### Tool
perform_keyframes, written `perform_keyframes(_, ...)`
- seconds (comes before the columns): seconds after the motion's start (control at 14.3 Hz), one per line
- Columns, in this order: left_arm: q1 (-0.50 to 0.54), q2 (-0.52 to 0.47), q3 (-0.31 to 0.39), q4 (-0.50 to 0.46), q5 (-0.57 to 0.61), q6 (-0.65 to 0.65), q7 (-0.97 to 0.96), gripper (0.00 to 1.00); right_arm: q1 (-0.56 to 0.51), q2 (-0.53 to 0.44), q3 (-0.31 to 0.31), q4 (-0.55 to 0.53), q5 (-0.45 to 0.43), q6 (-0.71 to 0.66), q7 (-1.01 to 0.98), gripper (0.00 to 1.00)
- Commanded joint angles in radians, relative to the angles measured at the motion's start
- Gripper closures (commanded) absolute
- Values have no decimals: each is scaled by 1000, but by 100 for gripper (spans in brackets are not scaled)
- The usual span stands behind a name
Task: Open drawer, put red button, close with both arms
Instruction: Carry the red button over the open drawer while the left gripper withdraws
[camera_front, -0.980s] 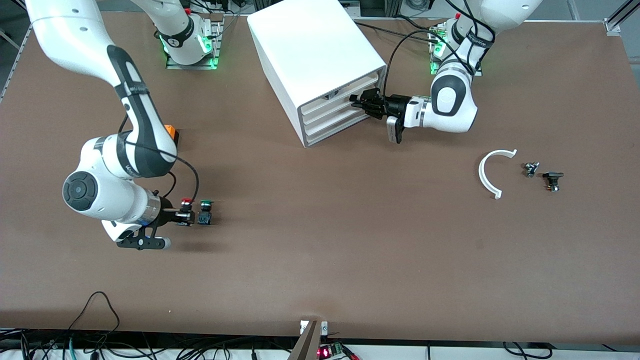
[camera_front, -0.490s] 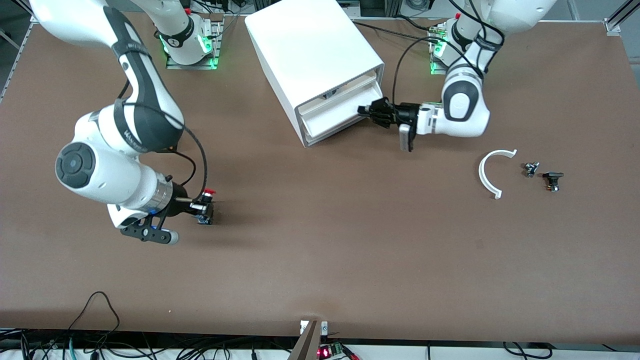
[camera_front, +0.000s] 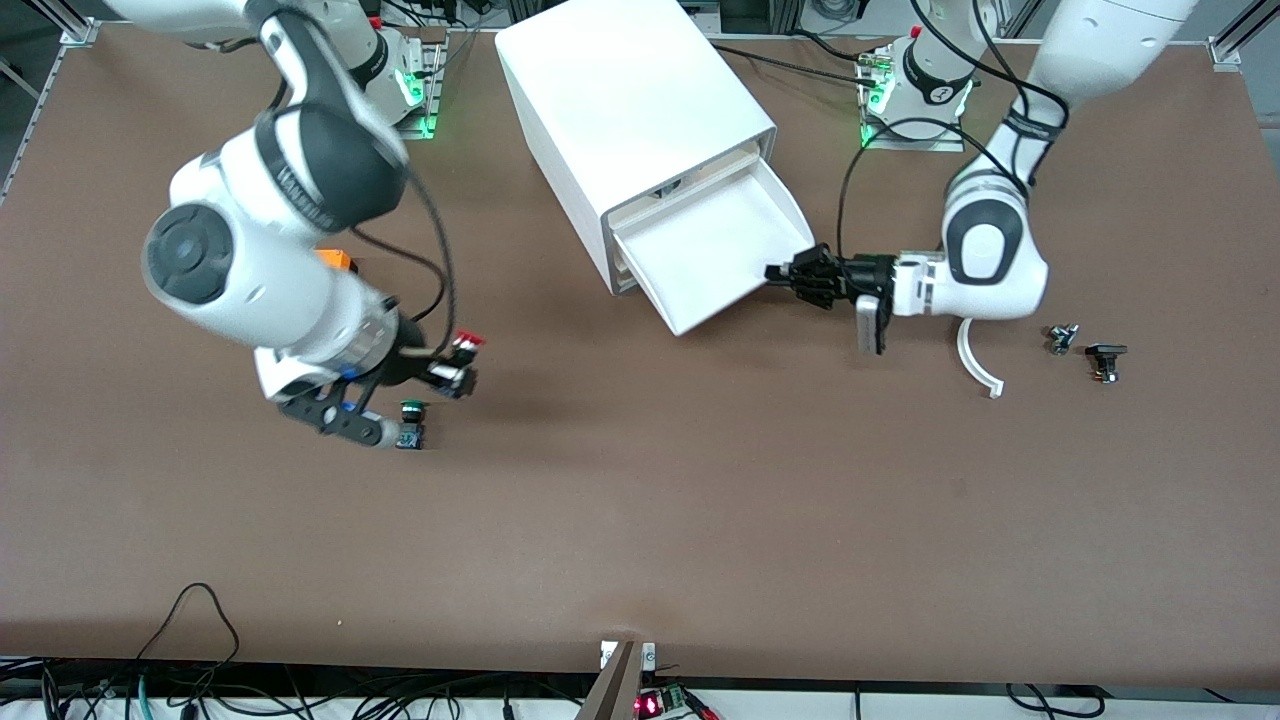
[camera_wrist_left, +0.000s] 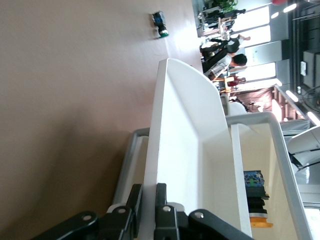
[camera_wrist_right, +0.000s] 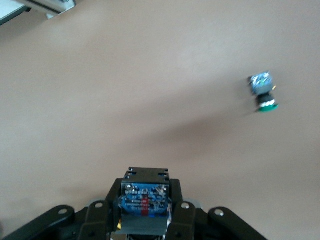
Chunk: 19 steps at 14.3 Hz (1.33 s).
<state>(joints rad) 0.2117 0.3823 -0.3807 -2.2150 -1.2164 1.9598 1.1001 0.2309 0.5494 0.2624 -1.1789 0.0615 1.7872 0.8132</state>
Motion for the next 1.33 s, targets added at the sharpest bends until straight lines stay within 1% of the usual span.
perform_keyframes(0.0, 40, 13, -3, 77, 95, -13, -81, 1, 65, 3, -8, 24, -23, -23, 151, 100)
perform_keyframes(0.14, 43, 3, -1, 77, 97, -15, -88, 0, 134, 6, -11, 27, -32, -8, 306, 100)
perform_keyframes(0.28, 43, -13, 0, 84, 118, -31, -95, 0, 197, 17, -6, 54, -71, 1, 444, 100)
perform_keyframes(0.35, 51, -14, 2, 107, 147, -50, -135, 0, 220, 36, -6, 70, -72, 7, 505, 100)
perform_keyframes(0.42, 60, -17, 2, 139, 206, -86, -199, 0, 244, 47, -6, 80, -72, 18, 564, 100)
perform_keyframes(0.56, 75, -19, 2, 249, 372, -188, -357, 0, 303, 67, -8, 82, -81, 46, 686, 100)
perform_keyframes(0.7, 81, -17, 0, 377, 525, -336, -559, 0, 356, 93, -6, 82, -141, 75, 788, 100)
perform_keyframes(0.91, 74, -14, -1, 538, 684, -511, -793, 0, 416, 135, -11, 82, -155, 133, 923, 100)
perform_keyframes(0.98, 69, -14, -3, 587, 728, -559, -854, 0, 436, 147, -11, 82, -176, 148, 966, 100)
perform_keyframes(1.19, 55, -14, -17, 730, 874, -669, -1067, 0, 494, 199, -22, 82, -212, 222, 1095, 100)
perform_keyframes(1.26, 29, -14, -17, 768, 926, -686, -1133, 0, 519, 216, -25, 82, -236, 245, 1135, 100)
